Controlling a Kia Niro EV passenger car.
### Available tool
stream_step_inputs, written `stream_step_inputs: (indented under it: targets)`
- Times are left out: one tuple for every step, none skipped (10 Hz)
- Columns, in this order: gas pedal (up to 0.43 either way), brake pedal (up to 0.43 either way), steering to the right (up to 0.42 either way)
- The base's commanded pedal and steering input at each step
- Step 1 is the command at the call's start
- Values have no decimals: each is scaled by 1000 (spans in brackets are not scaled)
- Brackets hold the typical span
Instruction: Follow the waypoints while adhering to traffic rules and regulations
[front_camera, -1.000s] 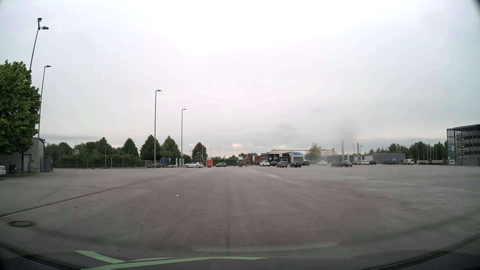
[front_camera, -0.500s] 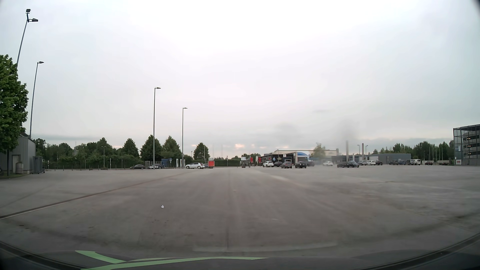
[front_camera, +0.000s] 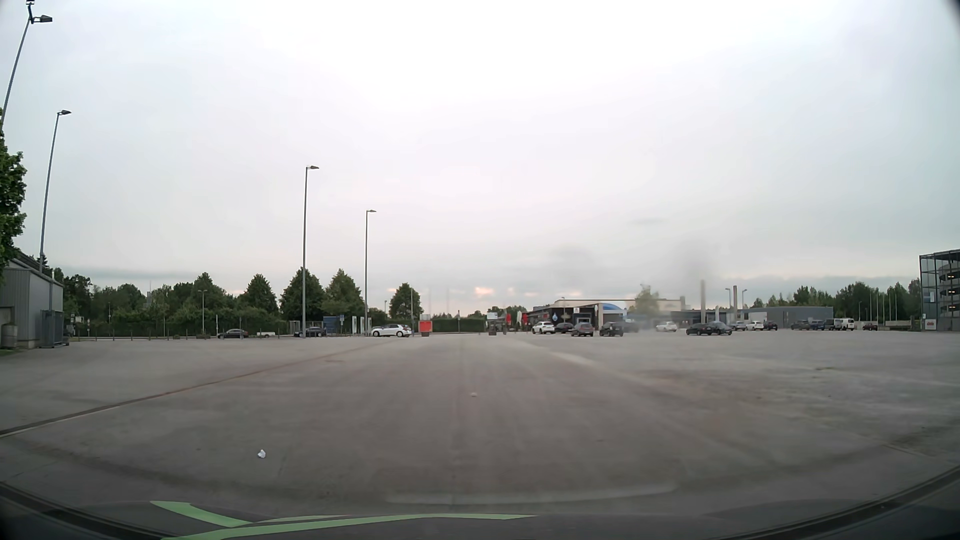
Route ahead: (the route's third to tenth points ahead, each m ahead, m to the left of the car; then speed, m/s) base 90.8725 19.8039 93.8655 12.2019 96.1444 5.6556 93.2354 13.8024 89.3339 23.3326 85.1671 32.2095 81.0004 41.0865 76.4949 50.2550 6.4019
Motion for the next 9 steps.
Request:
stream_step_inputs:
  targets:
    - [98,0,-11]
    - [98,0,-10]
    - [87,0,-10]
    - [79,0,-10]
    - [79,0,-11]
    - [67,0,-11]
    - [59,0,-11]
    - [47,0,-10]
    - [47,0,-10]
